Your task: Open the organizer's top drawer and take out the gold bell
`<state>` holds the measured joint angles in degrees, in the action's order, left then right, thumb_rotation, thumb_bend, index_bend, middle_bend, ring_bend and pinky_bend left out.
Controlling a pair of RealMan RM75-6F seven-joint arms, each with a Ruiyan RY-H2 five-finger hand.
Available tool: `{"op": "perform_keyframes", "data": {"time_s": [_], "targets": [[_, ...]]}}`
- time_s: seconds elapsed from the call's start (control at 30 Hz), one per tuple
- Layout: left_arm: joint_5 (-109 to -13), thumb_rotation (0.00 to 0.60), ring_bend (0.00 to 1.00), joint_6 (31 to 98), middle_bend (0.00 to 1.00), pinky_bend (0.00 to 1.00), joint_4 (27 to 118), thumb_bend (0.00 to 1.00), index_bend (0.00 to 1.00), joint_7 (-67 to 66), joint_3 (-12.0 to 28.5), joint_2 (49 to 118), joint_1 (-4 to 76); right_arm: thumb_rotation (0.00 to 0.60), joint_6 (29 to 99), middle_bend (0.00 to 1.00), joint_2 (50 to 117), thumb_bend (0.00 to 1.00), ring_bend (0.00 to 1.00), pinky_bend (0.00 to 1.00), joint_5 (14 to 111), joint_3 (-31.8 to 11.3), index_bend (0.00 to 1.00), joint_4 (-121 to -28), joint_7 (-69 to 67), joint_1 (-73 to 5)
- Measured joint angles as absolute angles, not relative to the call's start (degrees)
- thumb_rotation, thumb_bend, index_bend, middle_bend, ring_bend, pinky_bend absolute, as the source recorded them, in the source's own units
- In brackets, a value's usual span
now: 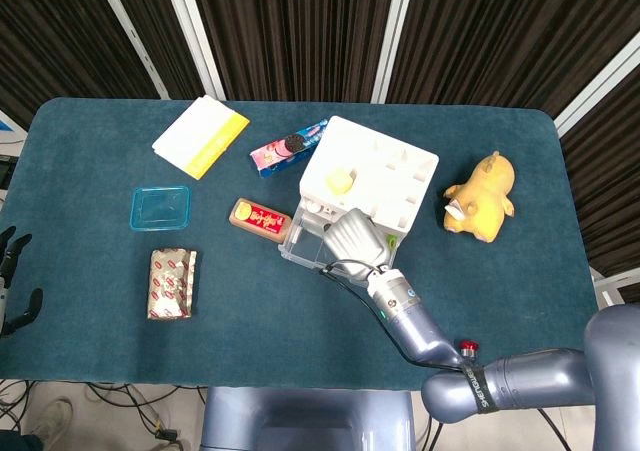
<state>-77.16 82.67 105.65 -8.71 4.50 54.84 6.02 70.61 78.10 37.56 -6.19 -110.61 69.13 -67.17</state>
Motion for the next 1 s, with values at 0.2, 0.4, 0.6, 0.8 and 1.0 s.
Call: {"op": "perform_keyframes", "data": {"time_s": [0.2,0.4,0.6,0.8,1.0], "targets": [[-77.2,0.6,0.0,82.78,0.0,0.0,105.8,0.42,0.07,-8.66,4.52,54.76,5.99,0.6,71.58,1.0,73.09,0.36,1.0,1.0,38.04,-7.38,0.57,-114.59,67.26,-66.28],[-77.32,0.6,0.0,82.85,0.0,0.0,105.84,0.42,0.07,-8.56,4.53,54.67,5.97,0.6,71.78,1.0,67.02,0.36,1.0,1.0,38.01,-8.53,0.57,-117.95,63.97,-64.7],[-77.2,0.6,0.0,82.91,0.0,0.0,105.97,0.42,0.07,-8.68,4.56,54.66,5.95,0.6,70.75,1.0,60.74,0.36,1.0,1.0,37.5,-9.09,0.57,-120.05,60.54,-62.91],[-77.11,0.6,0.0,83.05,0.0,0.0,105.95,0.42,0.07,-8.7,4.64,54.59,5.9,0.6,68.72,1.0,56.31,0.36,1.0,1.0,37.63,-8.65,0.57,-120.2,57.35,-60.91],[-77.2,0.6,0.0,83.11,0.0,0.0,106.01,0.42,0.07,-8.87,4.66,54.66,5.93,0.6,66.87,1.0,53.4,0.36,1.0,1.0,38.36,-6.59,0.57,-119.22,55.66,-58.69]]}}
